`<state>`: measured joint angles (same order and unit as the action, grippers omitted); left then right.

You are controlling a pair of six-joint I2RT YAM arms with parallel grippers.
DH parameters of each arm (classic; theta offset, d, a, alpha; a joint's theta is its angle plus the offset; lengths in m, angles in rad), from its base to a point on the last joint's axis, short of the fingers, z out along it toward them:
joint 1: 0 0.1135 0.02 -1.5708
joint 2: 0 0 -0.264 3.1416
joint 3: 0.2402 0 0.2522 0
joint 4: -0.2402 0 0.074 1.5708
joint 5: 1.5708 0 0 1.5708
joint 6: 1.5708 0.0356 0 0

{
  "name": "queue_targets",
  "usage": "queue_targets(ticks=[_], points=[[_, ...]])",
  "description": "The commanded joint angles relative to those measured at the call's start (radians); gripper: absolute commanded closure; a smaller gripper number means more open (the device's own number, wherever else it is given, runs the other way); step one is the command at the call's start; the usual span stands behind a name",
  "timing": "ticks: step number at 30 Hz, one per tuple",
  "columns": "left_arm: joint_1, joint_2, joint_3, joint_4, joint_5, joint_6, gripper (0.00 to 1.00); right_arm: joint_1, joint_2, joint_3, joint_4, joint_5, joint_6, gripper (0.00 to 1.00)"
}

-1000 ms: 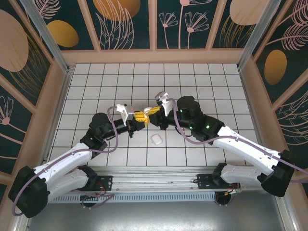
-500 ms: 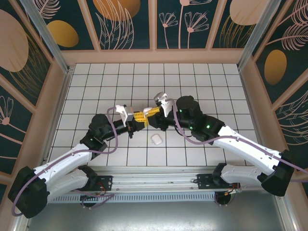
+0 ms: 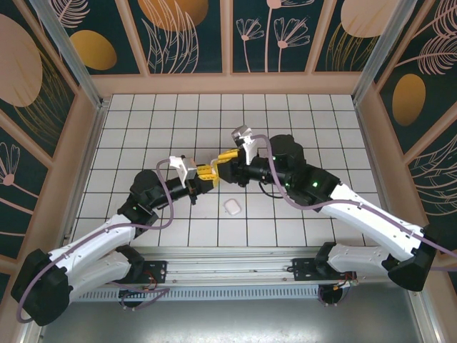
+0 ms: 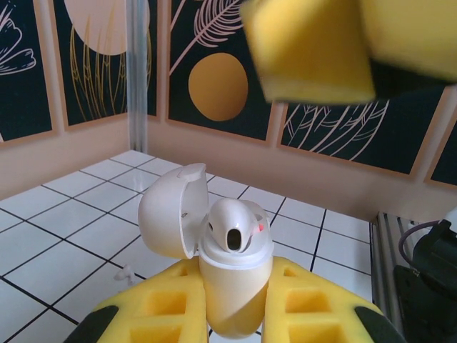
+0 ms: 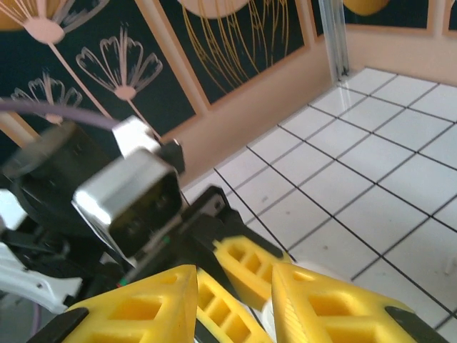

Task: Insert the wireless bluetooth earbuds into the charging case

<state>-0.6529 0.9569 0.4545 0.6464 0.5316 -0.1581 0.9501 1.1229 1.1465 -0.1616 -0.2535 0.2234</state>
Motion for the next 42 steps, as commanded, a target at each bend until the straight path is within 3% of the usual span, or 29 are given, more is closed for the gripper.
queue_targets(ticks=[1,18,29,34,37,42], points=[[0.002,-0.027,-0.011,0.016,-0.016,0.020,1.00,0.009,0.013,0.036,0.009,-0.016,0.062,0.68],[0.002,-0.059,-0.010,-0.040,-0.040,0.049,1.00,0.010,0.097,0.016,-0.052,-0.019,0.097,0.90],[0.002,-0.102,-0.010,-0.103,-0.076,0.061,1.00,0.013,0.150,0.037,-0.062,-0.056,0.120,0.93],[0.002,-0.126,-0.017,-0.162,-0.146,0.044,1.00,0.013,0.133,0.091,-0.074,0.010,0.132,0.91],[0.002,-0.147,-0.025,-0.215,-0.213,0.021,1.00,0.008,0.142,0.148,-0.108,0.118,0.148,0.90],[0.003,-0.198,-0.053,-0.340,-0.396,-0.004,1.00,-0.079,0.238,0.234,-0.199,0.171,0.213,0.88]])
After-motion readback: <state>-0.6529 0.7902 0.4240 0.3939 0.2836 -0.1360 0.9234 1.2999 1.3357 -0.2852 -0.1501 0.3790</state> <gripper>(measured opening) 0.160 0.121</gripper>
